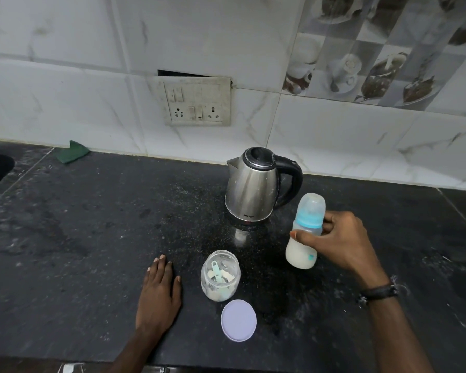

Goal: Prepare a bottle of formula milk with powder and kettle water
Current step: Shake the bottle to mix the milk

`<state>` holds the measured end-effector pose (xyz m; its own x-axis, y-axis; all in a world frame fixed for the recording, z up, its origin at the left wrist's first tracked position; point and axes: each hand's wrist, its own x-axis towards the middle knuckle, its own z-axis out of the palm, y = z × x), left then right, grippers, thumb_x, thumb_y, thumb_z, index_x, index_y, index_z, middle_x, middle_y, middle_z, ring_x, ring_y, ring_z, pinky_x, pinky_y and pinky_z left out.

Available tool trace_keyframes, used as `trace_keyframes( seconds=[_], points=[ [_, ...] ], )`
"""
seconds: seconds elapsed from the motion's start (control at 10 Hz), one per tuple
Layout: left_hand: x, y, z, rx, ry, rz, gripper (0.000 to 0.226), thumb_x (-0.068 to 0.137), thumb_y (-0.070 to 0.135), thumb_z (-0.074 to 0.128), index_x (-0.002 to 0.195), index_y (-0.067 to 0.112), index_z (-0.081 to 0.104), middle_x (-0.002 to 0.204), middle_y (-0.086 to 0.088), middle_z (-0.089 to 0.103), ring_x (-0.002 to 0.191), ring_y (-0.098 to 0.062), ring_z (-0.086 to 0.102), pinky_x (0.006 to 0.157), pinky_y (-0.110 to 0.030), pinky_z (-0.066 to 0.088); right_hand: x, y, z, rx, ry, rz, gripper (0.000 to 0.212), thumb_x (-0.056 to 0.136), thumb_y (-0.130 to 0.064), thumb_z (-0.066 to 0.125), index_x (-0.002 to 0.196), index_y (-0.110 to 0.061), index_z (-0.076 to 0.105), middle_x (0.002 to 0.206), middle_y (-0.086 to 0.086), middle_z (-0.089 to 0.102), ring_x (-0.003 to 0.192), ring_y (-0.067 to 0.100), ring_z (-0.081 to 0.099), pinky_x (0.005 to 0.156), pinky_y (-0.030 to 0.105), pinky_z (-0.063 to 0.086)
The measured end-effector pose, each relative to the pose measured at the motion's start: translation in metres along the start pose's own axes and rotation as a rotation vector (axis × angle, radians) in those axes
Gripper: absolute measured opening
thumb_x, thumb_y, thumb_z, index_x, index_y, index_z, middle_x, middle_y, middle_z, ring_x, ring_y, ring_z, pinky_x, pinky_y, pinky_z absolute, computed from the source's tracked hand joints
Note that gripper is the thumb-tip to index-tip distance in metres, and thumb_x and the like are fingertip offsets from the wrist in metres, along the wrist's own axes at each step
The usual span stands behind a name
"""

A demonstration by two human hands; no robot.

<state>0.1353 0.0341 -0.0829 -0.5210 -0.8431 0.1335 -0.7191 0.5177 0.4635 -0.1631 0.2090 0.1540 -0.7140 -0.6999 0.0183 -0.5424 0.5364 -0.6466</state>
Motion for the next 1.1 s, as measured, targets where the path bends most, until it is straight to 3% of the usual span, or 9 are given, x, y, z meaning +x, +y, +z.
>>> trace_keyframes(
  seconds=[0.1, 0.2, 0.3, 0.5, 0.7, 0.8, 0.9, 1.0, 1.1],
  points=[
    [-0.0005, 0.0002, 0.0000, 0.004, -0.002, 0.002, 0.061, 0.097, 0.040, 0.030, 0.132, -0.002, 0.058, 0.150, -0.022, 0.045, 0.142, -0.035, 0.039, 0.118, -0.049, 0.031, 0.0006, 0.0010, 0.0000, -0.030, 0.043, -0.037, 0.058, 0.055, -0.058, 0.082, 0.104, -0.028, 0.074, 0.094, -0.010, 0.077, 0.085, 0.008, 0.072, 0.078, 0.041, 0.061],
    [-0.0004, -0.0012, 0.0001, 0.002, -0.002, -0.002, 0.062, 0.097, 0.040, 0.030, 0.133, -0.002, 0.058, 0.150, -0.021, 0.045, 0.142, -0.034, 0.039, 0.118, -0.048, 0.030, -0.0004, -0.0019, 0.0009, 0.063, -0.055, -0.006, 0.044, 0.055, -0.050, 0.086, 0.093, -0.032, 0.076, 0.086, -0.014, 0.077, 0.081, 0.002, 0.073, 0.080, 0.041, 0.061],
    [-0.0001, 0.0002, 0.0001, 0.007, -0.002, -0.001, 0.062, 0.097, 0.041, 0.030, 0.133, -0.002, 0.058, 0.151, -0.021, 0.044, 0.142, -0.034, 0.039, 0.118, -0.048, 0.030, 0.0004, -0.0006, 0.0015, -0.013, 0.055, -0.044, 0.052, 0.054, -0.059, 0.080, 0.096, -0.030, 0.075, 0.086, -0.013, 0.077, 0.081, 0.006, 0.072, 0.077, 0.040, 0.061],
    [-0.0002, -0.0001, -0.0003, 0.009, -0.003, -0.002, 0.062, 0.097, 0.040, 0.030, 0.133, -0.002, 0.058, 0.150, -0.021, 0.045, 0.142, -0.034, 0.039, 0.119, -0.047, 0.029, 0.0009, 0.0000, 0.0023, -0.029, -0.007, -0.026, 0.050, 0.053, -0.060, 0.080, 0.093, -0.031, 0.076, 0.083, -0.012, 0.077, 0.078, 0.006, 0.073, 0.073, 0.040, 0.061],
    [-0.0005, -0.0014, 0.0001, 0.017, -0.002, 0.003, 0.062, 0.097, 0.041, 0.030, 0.133, -0.002, 0.058, 0.150, -0.021, 0.045, 0.142, -0.034, 0.039, 0.119, -0.046, 0.029, -0.0015, -0.0047, 0.0030, 0.148, -0.096, -0.058, 0.041, 0.062, -0.034, 0.090, 0.099, -0.023, 0.076, 0.091, -0.009, 0.078, 0.082, 0.000, 0.073, 0.078, 0.032, 0.062],
    [-0.0004, -0.0003, 0.0002, 0.017, -0.010, -0.006, 0.063, 0.097, 0.041, 0.029, 0.134, -0.001, 0.057, 0.151, -0.021, 0.044, 0.143, -0.034, 0.038, 0.119, -0.046, 0.028, 0.0015, -0.0018, 0.0039, 0.098, -0.028, -0.082, 0.049, 0.054, -0.054, 0.084, 0.096, -0.029, 0.076, 0.087, -0.015, 0.077, 0.081, 0.000, 0.073, 0.077, 0.039, 0.062],
    [0.0000, 0.0003, -0.0001, 0.017, -0.001, -0.004, 0.062, 0.098, 0.041, 0.029, 0.134, -0.001, 0.057, 0.151, -0.020, 0.045, 0.143, -0.033, 0.038, 0.119, -0.045, 0.028, 0.0028, -0.0025, 0.0022, 0.132, 0.026, -0.081, 0.042, 0.054, -0.053, 0.084, 0.090, -0.036, 0.071, 0.088, -0.016, 0.076, 0.083, 0.001, 0.073, 0.080, 0.040, 0.061],
    [-0.0012, -0.0004, -0.0009, 0.016, -0.002, -0.006, 0.062, 0.097, 0.041, 0.029, 0.133, -0.002, 0.058, 0.150, -0.021, 0.045, 0.142, -0.034, 0.039, 0.119, -0.047, 0.030, 0.0009, -0.0053, 0.0023, 0.167, -0.077, -0.073, 0.037, 0.060, -0.037, 0.091, 0.093, -0.032, 0.074, 0.089, -0.013, 0.077, 0.083, 0.001, 0.074, 0.082, 0.040, 0.061],
    [-0.0012, -0.0009, -0.0002, 0.017, 0.000, -0.006, 0.062, 0.097, 0.040, 0.030, 0.133, -0.002, 0.058, 0.150, -0.021, 0.045, 0.142, -0.034, 0.039, 0.118, -0.048, 0.031, -0.0002, -0.0028, 0.0037, 0.042, 0.019, -0.080, 0.050, 0.056, -0.055, 0.082, 0.097, -0.028, 0.076, 0.089, -0.013, 0.077, 0.082, 0.005, 0.073, 0.076, 0.041, 0.061]
  ],
)
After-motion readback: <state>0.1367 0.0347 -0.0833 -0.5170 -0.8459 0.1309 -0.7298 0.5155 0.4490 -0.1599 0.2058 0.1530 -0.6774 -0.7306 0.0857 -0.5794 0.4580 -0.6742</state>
